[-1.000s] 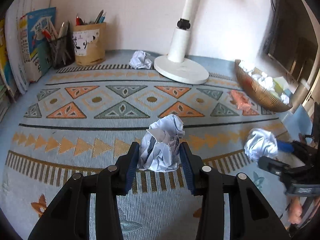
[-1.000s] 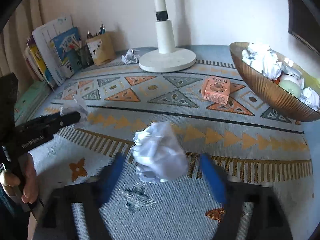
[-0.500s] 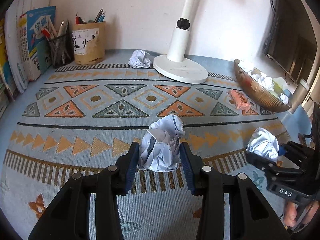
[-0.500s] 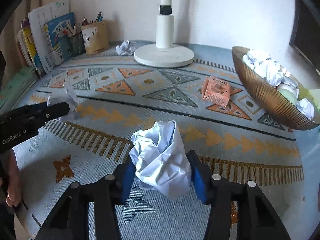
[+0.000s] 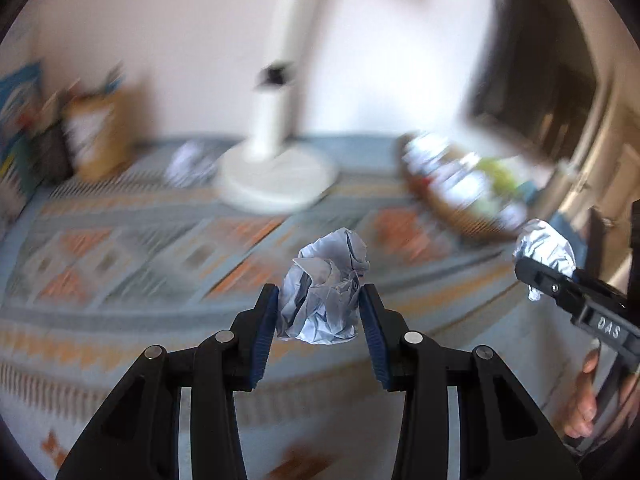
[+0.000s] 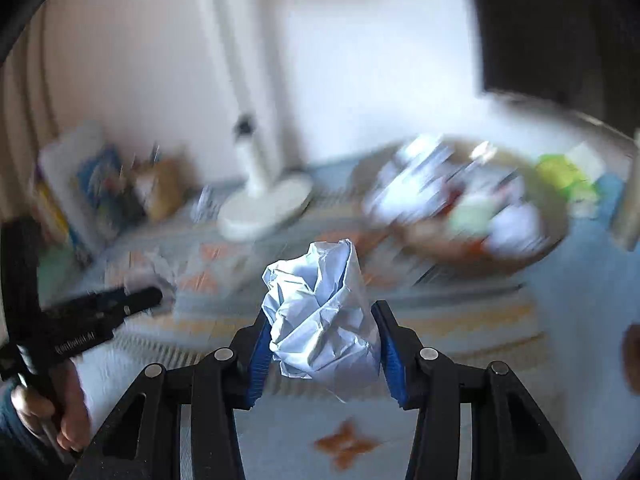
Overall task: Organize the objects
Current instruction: 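Carry both paper balls over the bowl with both tools, then open both tools over the bowl to drop the paper balls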
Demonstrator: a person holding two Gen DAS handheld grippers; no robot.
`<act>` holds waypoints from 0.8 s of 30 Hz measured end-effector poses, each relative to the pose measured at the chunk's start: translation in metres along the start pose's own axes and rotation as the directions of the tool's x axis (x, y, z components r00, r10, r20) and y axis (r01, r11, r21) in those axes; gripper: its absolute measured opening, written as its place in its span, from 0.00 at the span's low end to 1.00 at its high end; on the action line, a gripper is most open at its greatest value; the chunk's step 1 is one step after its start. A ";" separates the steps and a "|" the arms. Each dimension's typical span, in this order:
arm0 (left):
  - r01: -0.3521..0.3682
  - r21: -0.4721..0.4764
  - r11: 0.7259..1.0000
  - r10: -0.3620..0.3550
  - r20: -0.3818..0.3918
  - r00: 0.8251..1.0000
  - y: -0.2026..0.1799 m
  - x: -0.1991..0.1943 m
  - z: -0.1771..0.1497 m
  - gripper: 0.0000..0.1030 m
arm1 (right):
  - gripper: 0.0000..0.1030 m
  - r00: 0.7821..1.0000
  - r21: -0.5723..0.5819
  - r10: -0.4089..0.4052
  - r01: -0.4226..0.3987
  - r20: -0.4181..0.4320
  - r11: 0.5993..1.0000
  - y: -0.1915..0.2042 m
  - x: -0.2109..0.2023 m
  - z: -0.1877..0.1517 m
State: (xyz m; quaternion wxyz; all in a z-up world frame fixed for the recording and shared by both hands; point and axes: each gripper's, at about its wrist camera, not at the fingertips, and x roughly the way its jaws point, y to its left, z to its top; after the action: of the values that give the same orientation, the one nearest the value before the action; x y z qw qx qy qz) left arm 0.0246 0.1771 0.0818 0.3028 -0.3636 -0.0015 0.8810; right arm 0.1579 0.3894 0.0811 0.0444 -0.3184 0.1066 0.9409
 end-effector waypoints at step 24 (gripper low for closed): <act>0.167 0.117 0.979 -0.164 -0.035 0.986 -0.097 0.116 0.112 0.75 | 0.77 0.979 0.298 -0.181 0.146 0.094 0.943 -0.162 0.001 0.103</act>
State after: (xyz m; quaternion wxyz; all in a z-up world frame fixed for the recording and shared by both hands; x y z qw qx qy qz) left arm -0.0592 0.3428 0.1114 0.3962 -0.3546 0.0249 0.8465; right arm 0.1210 0.5711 0.1325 0.1751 -0.2591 0.2136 0.9255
